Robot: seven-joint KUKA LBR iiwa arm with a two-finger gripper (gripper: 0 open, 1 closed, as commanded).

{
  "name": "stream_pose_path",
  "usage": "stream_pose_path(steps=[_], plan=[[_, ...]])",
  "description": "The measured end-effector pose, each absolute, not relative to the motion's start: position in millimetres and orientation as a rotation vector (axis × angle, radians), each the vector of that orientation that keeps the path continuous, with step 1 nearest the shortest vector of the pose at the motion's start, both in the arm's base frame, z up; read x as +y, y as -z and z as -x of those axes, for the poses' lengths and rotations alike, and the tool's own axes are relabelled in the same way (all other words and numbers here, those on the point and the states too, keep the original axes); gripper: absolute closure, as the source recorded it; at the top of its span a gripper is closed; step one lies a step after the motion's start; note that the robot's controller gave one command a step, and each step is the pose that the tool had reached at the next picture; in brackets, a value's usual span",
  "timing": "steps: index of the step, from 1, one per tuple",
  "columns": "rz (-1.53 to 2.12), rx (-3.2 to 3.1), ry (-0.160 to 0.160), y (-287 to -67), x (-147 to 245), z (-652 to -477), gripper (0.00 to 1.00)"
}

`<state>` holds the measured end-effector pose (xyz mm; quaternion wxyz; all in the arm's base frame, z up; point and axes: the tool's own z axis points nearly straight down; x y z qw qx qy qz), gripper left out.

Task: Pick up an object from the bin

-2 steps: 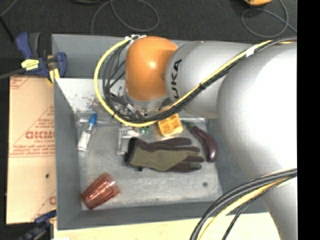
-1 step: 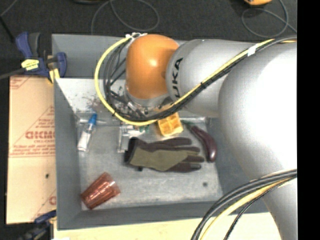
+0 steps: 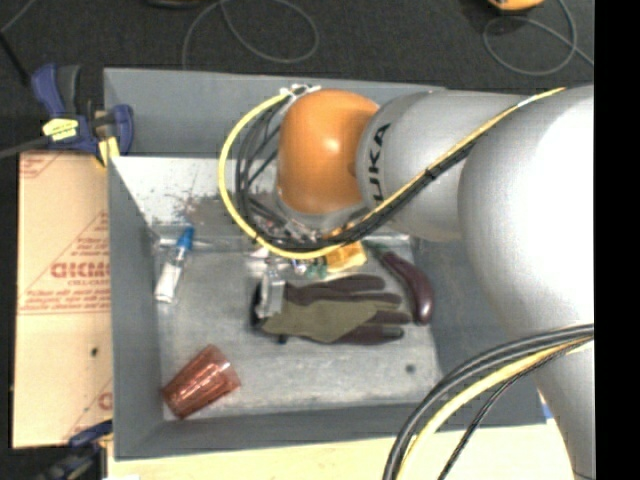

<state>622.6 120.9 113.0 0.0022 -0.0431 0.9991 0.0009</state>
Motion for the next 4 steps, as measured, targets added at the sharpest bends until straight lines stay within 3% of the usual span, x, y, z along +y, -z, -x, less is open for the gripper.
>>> stream_pose_path(steps=[1,2,4], plan=[[0.095,3.138,-0.003,-109,92,-614.5,0.0],[0.066,3.136,-0.004,-109,86,-614.4,0.0],[0.184,3.125,-0.002,-159,43,-583.9,0.0]])
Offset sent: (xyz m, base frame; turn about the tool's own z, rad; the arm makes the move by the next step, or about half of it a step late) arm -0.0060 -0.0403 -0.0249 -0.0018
